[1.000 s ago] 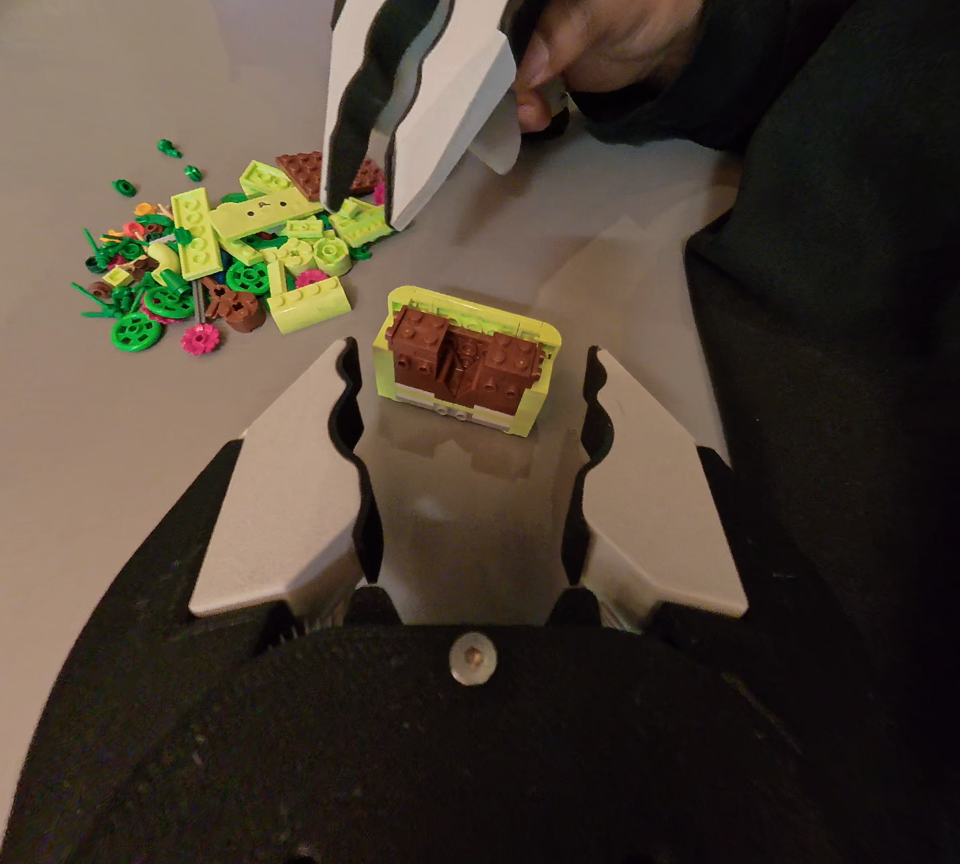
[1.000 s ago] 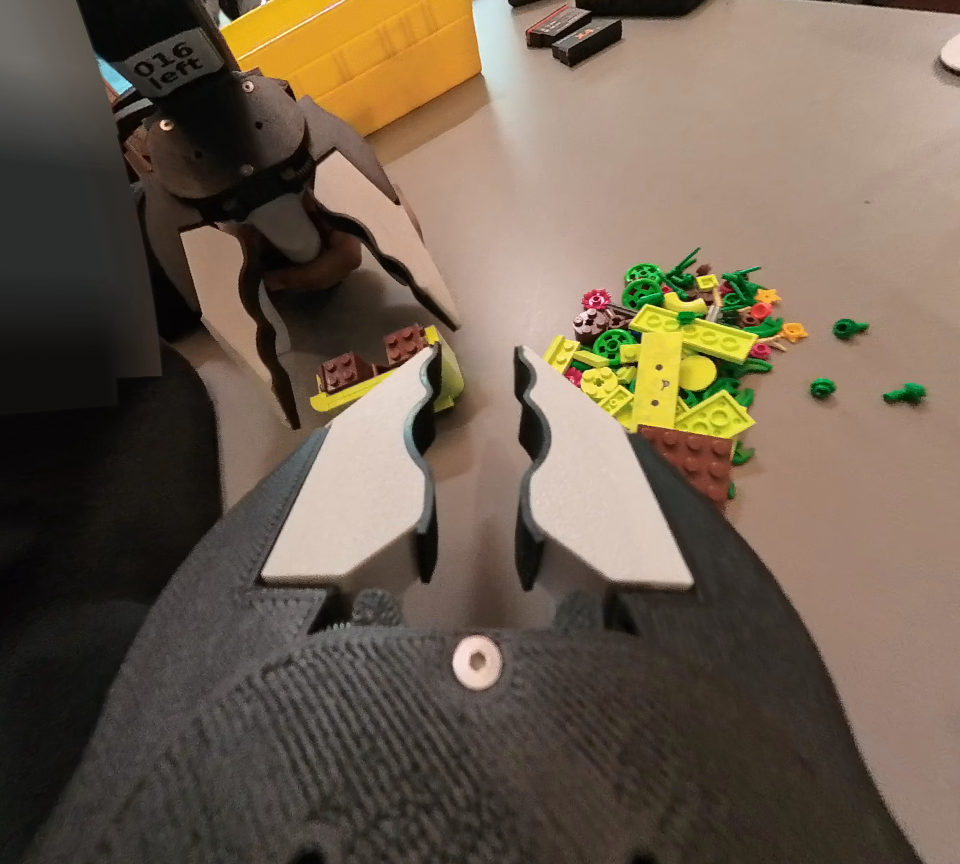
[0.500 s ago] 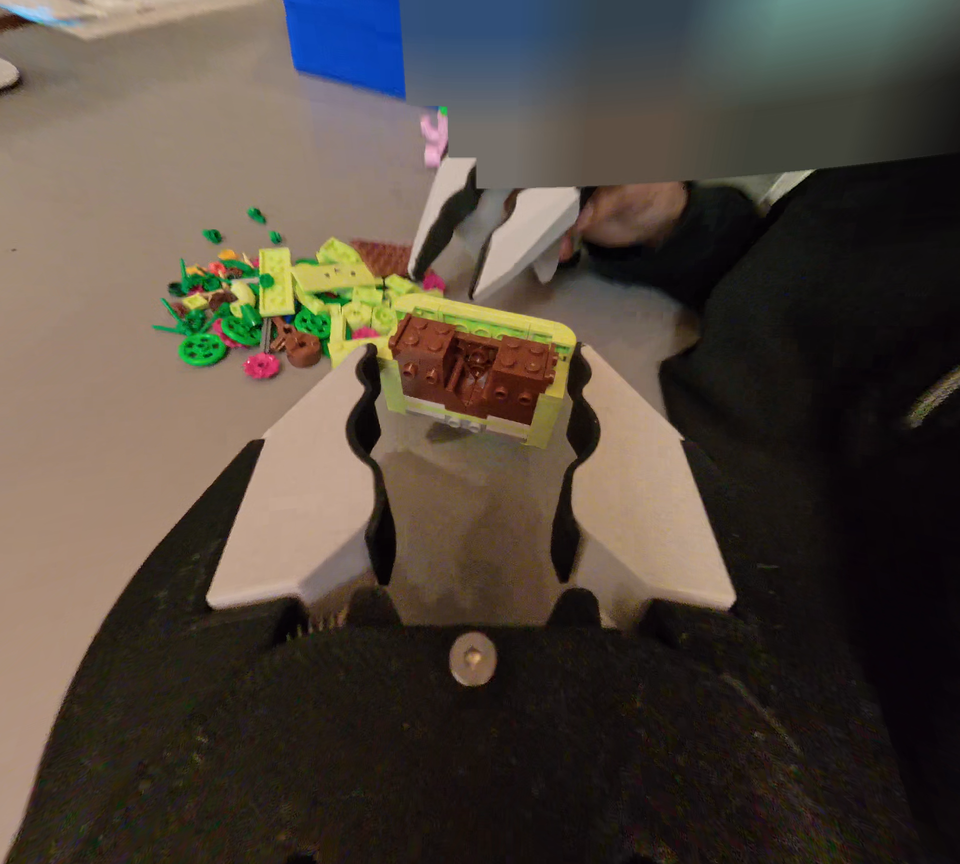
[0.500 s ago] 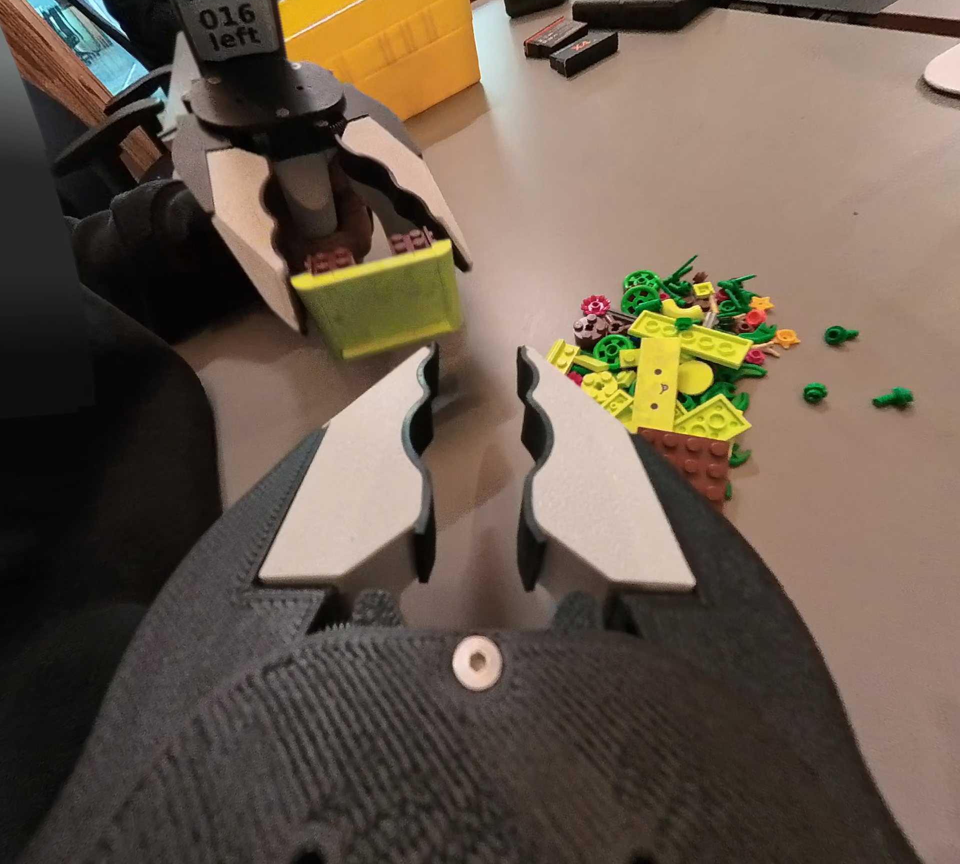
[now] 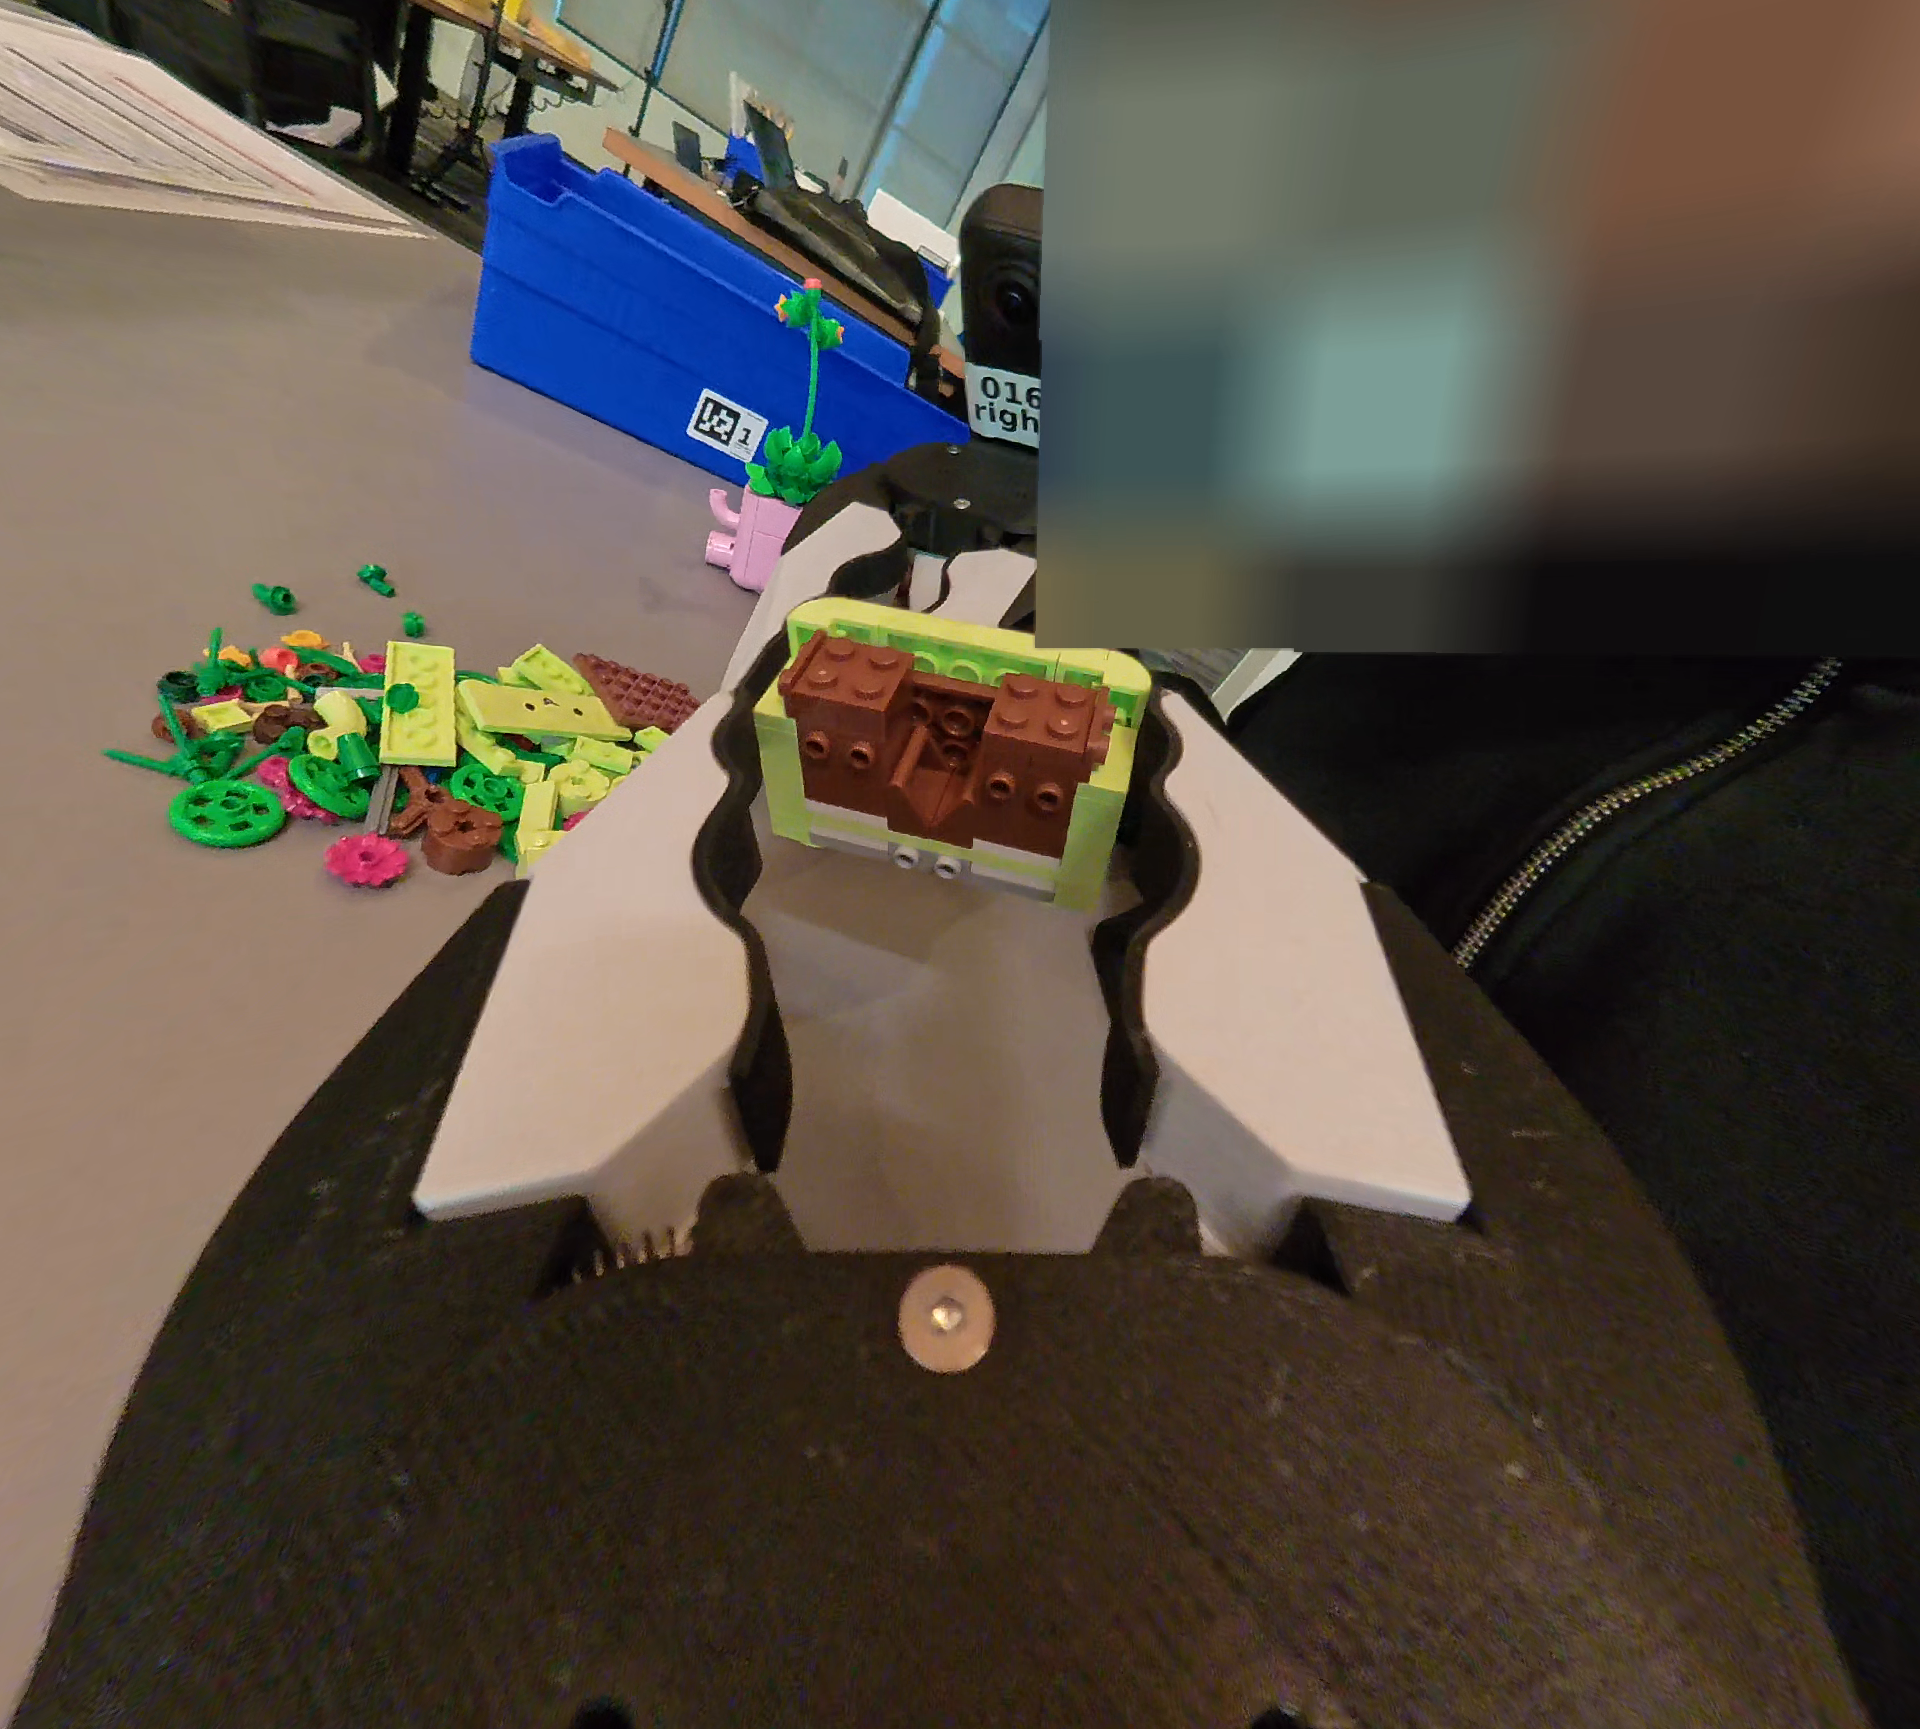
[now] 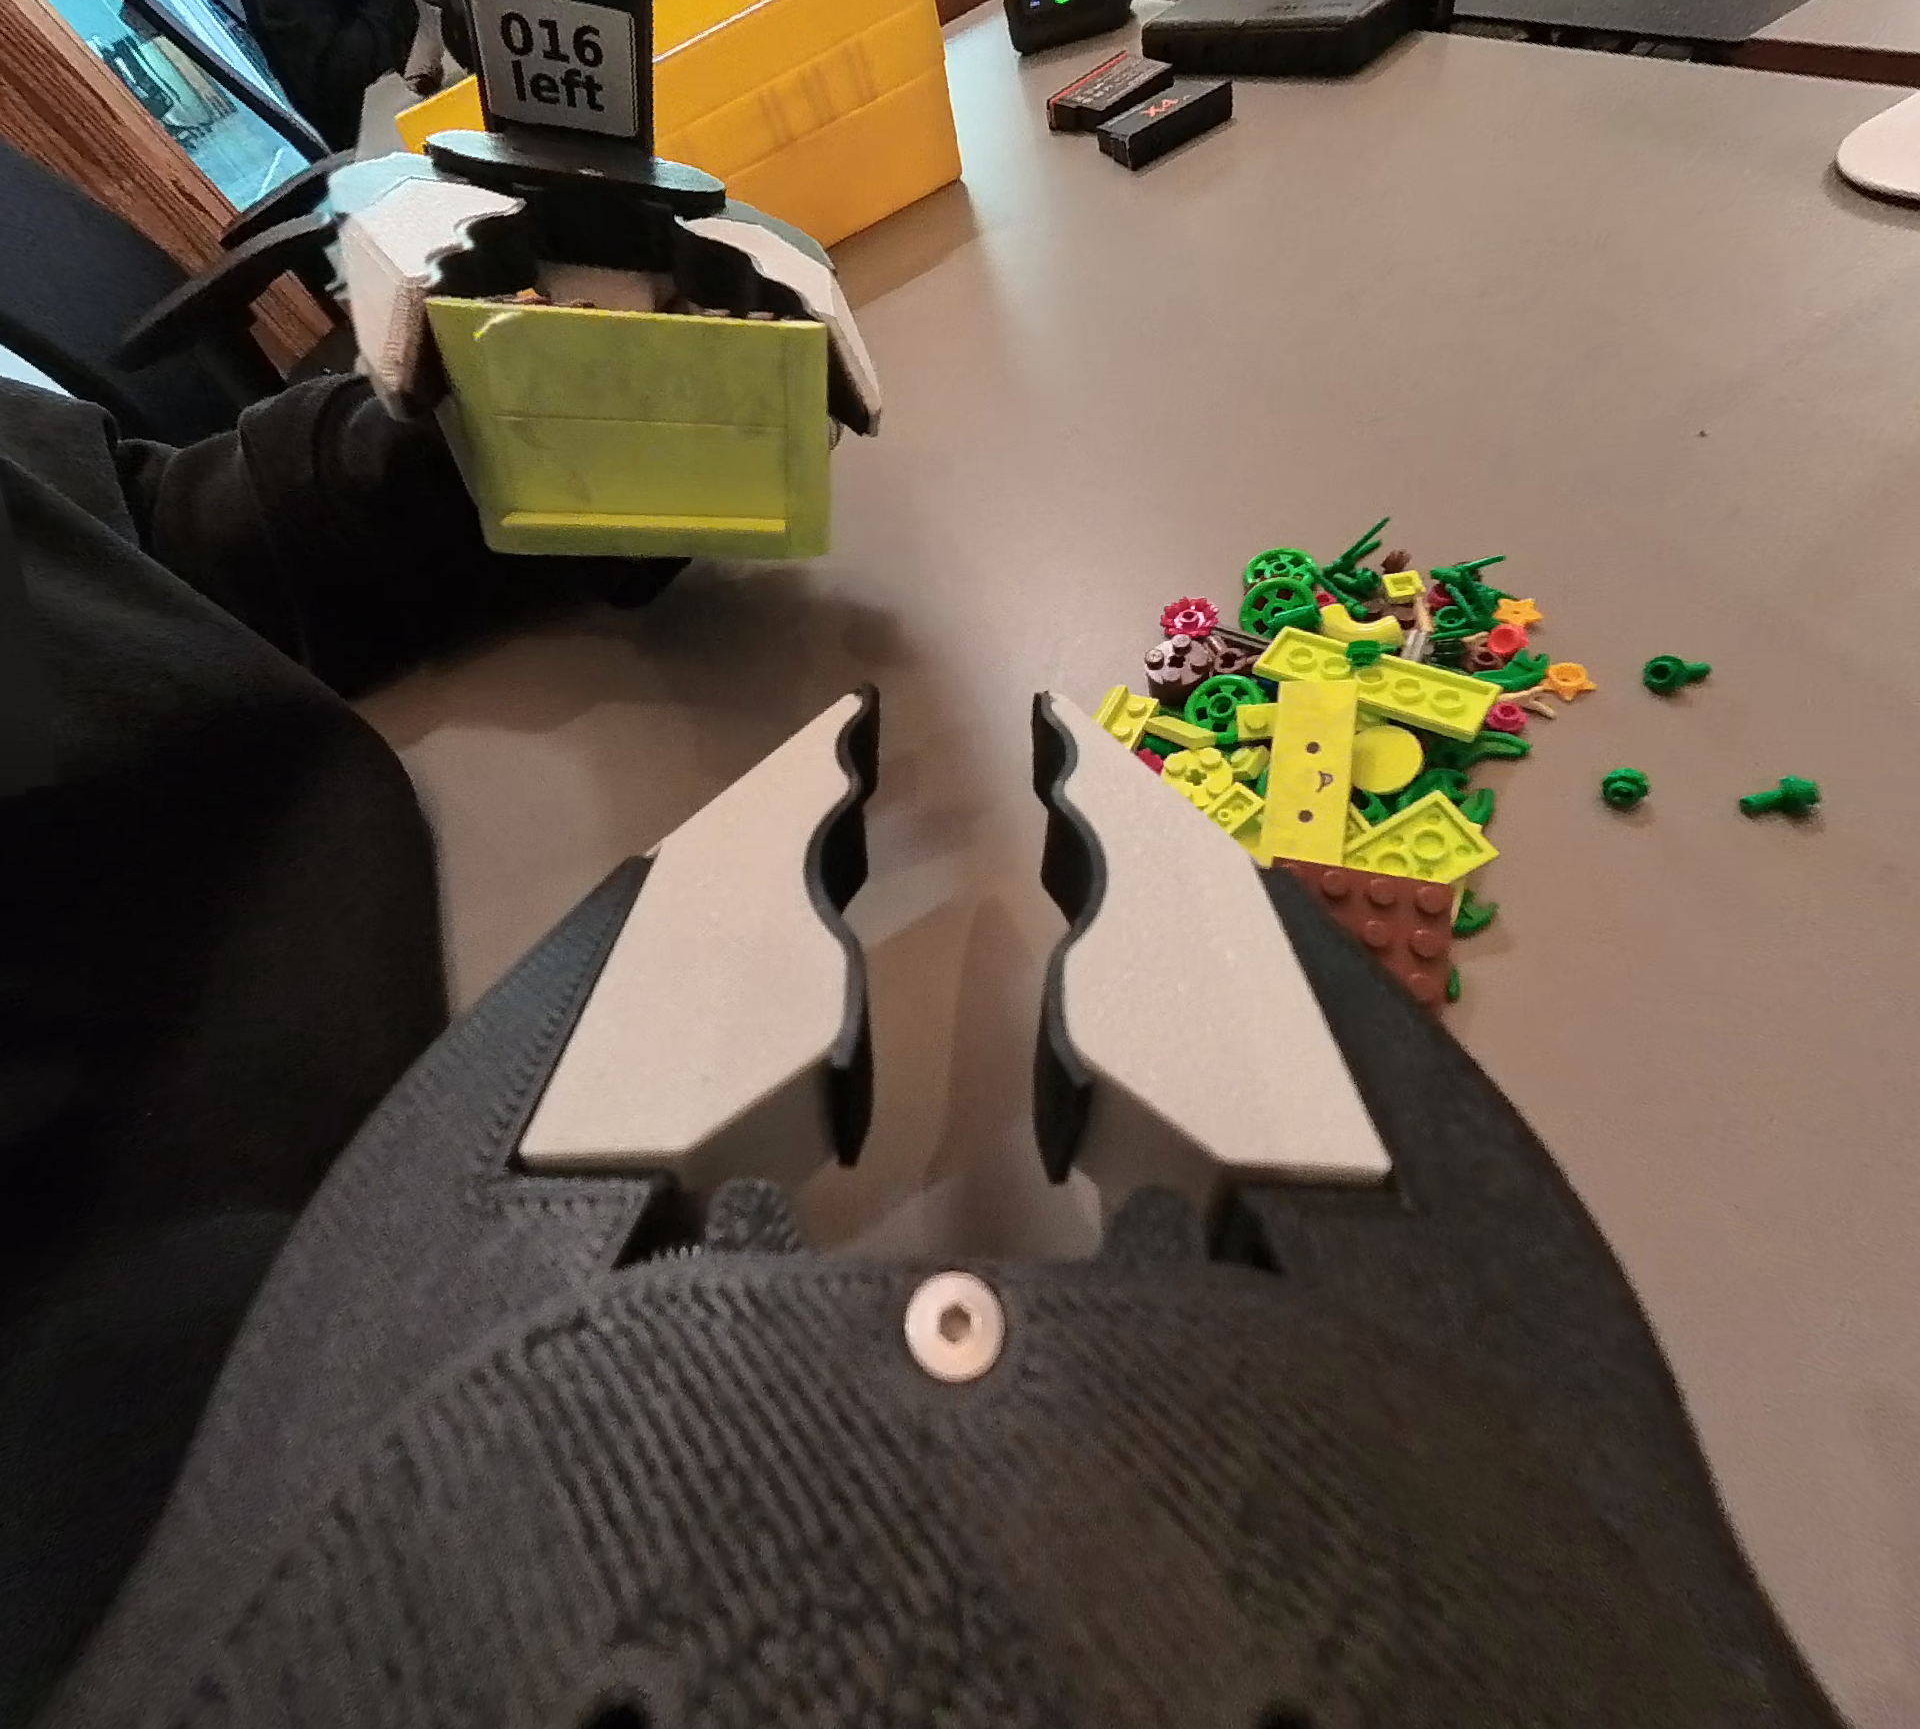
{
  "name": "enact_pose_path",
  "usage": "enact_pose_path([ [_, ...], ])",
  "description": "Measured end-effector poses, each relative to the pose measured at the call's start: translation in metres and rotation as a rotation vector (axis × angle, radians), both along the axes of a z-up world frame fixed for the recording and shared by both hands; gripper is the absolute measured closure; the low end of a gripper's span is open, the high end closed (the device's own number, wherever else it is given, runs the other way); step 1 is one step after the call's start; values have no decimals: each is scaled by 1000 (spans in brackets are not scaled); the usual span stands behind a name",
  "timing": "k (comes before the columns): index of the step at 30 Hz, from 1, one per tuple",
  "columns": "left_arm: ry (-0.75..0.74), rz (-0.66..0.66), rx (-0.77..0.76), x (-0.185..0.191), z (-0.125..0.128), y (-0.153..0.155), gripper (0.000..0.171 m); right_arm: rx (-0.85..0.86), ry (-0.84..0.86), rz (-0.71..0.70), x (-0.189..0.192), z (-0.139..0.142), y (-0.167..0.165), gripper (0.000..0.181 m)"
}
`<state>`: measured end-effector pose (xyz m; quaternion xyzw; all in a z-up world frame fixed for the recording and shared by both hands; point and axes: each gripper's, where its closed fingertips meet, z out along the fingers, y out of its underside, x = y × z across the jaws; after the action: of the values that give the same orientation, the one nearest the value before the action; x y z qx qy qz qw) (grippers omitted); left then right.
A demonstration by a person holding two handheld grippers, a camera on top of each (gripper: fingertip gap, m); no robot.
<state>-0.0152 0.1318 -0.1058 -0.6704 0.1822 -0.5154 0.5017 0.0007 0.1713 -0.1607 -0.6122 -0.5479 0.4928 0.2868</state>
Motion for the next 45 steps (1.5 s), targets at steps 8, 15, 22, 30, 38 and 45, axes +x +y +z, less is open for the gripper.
enact_pose_path([
  [8, 121, 26, 15, 4, -14, 3, 102, -1, -3, 0, 0, -1, 0, 153],
  [15, 478, 136, 64, 4, -50, 15, 101, -36, 6, 8, 0, 0, -1, 153],
  [22, 762, 205, 126, 2, -72, 20, 102, -252, 16, 68, -1, 1, -13, 148],
  [30, 978, 223, 195, 2, -90, 20, 102, -363, -33, 106, -2, -6, -19, 149],
  [38, 992, 232, 199, 1, -90, 21, 101, -243, -52, 125, -4, -9, -26, 150],
  [45, 1027, 223, 192, 10, -95, 24, 100, 86, -57, 164, -6, -12, -36, 160],
])
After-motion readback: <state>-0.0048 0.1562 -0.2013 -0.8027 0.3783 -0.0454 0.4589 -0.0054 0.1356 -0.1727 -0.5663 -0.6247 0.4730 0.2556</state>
